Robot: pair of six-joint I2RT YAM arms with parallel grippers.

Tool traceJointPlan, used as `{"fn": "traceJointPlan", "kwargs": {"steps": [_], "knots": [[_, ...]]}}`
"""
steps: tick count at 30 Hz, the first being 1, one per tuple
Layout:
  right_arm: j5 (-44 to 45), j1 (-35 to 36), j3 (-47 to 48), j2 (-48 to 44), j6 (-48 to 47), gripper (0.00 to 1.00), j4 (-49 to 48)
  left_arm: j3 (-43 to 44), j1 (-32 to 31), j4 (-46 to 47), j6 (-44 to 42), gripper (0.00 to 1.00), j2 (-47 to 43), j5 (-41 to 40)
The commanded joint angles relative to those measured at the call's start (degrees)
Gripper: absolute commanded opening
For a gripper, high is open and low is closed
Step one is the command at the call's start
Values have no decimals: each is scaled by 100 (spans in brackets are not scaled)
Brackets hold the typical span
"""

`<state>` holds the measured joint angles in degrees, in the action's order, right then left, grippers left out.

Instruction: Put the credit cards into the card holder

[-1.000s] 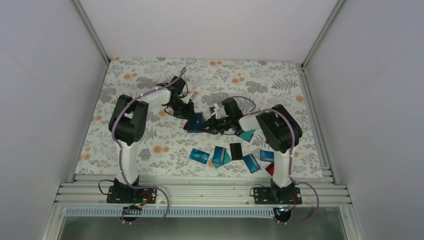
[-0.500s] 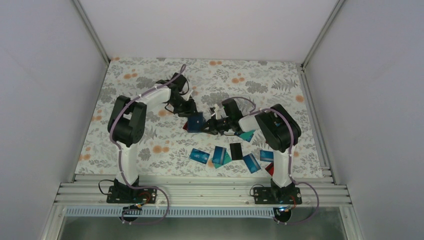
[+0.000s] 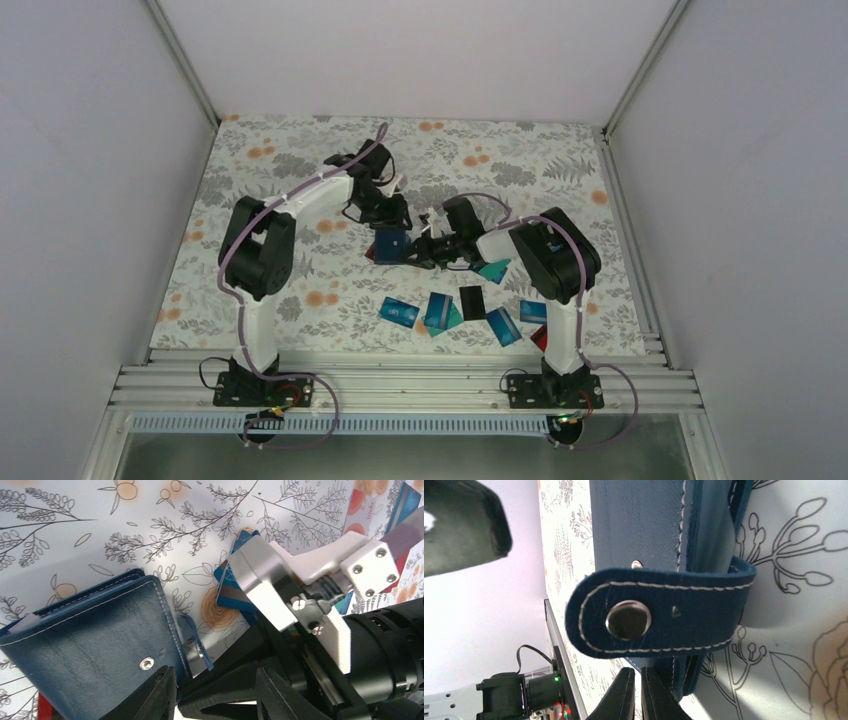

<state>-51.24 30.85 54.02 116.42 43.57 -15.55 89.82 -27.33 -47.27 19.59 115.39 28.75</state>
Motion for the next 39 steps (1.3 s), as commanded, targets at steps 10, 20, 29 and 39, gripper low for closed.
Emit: {"fn": "traceJointPlan", "kwargs": {"steps": [10,20,29,39], "knots": [[137,18,82,207,-139,4,177,235,-202,-196,40,33,372,-233],[105,24,91,238,-180,5,201,525,-315,-299,45,18,560,-294],[85,23,133,276,-201,4,229,624,-366,-438,1,13,625,-503],[71,25,153,300,-214,4,263,751,-423,-564,-65,5,674,-732]]}}
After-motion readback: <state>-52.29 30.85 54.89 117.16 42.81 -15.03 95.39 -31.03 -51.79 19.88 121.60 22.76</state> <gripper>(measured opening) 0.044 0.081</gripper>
